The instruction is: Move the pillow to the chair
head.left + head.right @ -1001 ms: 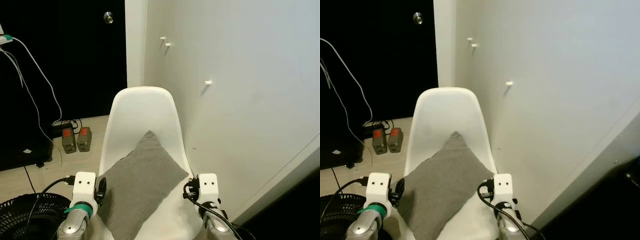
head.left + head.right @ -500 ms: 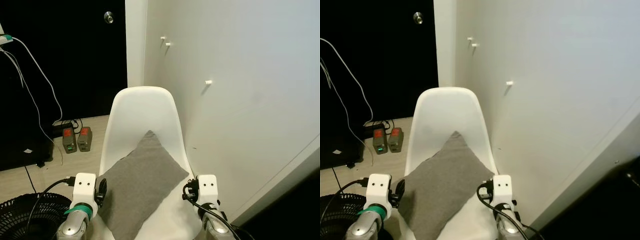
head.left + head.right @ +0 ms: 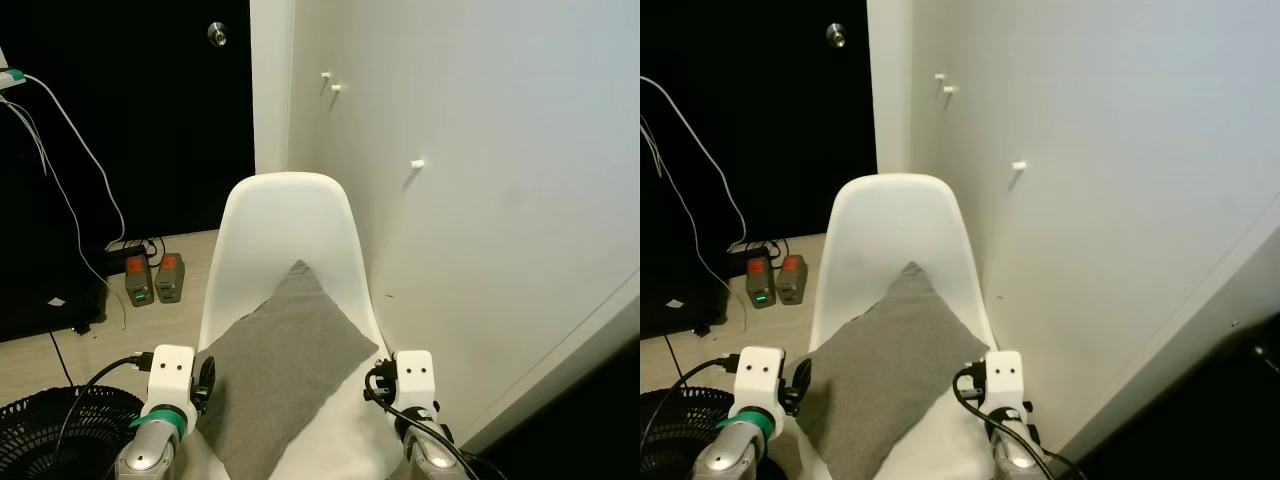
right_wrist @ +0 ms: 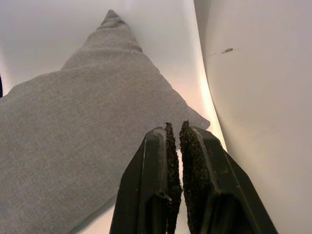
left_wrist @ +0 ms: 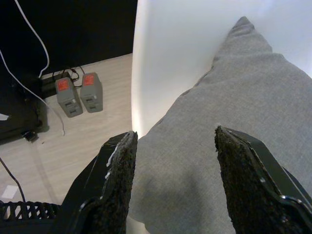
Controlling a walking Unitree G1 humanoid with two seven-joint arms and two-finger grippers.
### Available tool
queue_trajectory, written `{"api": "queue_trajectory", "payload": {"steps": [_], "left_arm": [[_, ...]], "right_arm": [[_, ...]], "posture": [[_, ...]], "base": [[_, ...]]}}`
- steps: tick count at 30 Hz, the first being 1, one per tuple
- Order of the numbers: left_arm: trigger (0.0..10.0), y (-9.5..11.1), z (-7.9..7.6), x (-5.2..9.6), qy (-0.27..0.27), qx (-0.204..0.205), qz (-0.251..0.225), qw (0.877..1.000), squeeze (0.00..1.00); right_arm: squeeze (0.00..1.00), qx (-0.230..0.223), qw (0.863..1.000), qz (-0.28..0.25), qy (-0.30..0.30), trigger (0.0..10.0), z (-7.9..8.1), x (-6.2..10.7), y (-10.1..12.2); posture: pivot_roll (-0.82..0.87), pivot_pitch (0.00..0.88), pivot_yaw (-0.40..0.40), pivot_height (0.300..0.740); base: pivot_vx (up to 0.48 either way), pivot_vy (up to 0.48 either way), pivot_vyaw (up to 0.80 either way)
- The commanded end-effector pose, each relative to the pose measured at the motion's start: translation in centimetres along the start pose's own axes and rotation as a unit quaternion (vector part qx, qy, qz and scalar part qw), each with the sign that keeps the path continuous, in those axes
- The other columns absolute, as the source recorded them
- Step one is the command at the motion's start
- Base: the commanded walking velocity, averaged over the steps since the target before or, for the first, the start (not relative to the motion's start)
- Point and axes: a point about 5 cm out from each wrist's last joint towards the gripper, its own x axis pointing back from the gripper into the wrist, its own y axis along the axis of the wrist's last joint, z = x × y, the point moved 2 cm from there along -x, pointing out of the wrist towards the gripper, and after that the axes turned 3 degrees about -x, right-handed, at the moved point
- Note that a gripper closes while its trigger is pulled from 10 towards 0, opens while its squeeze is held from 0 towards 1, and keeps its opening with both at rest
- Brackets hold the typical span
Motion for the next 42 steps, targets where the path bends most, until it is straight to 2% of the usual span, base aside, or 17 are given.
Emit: {"api": "queue_trajectory", "payload": {"steps": [1, 15, 24, 36, 38, 42], "left_arm": [[10.0, -0.8, -0.1, 0.4, -0.003, 0.000, 0.016, 1.000, 0.00], [10.0, -0.8, -0.3, 0.3, -0.003, 0.001, 0.016, 1.000, 0.00], [10.0, -0.7, -0.3, 0.2, -0.003, -0.002, 0.016, 1.000, 0.00], [10.0, -0.7, -0.4, 0.1, -0.004, -0.004, 0.015, 1.000, 0.00], [10.0, -0.6, -0.4, 0.1, -0.004, -0.004, 0.015, 1.000, 0.00], [10.0, -0.6, -0.4, 0.1, -0.004, -0.005, 0.014, 1.000, 0.00]], "right_arm": [[0.00, 0.000, 1.000, 0.011, -0.003, 10.0, -0.2, 0.2, -0.5], [0.00, 0.000, 1.000, 0.013, 0.004, 10.0, -0.1, 0.1, -0.4], [0.00, -0.022, 1.000, 0.021, -0.001, 10.0, 0.0, 0.1, -0.6], [0.00, -0.016, 1.000, 0.021, 0.016, 10.0, 0.5, 0.0, -0.5], [0.00, 0.002, 1.000, 0.016, 0.025, 10.0, 0.7, -0.1, -0.4], [0.00, 0.003, 0.999, 0.018, 0.027, 10.0, 0.8, -0.1, -0.4]], "posture": [[-0.04, 0.061, 0.014, 0.740], [-0.04, 0.059, 0.012, 0.740], [-0.04, 0.058, 0.014, 0.740], [-0.03, 0.048, 0.009, 0.740], [-0.03, 0.044, 0.007, 0.740], [-0.03, 0.041, 0.006, 0.740]], "base": [[0.000, 0.000, 0.00], [0.000, 0.000, 0.00], [0.000, 0.000, 0.00], [0.000, 0.000, 0.00], [0.000, 0.000, 0.00], [0.000, 0.000, 0.00]]}}
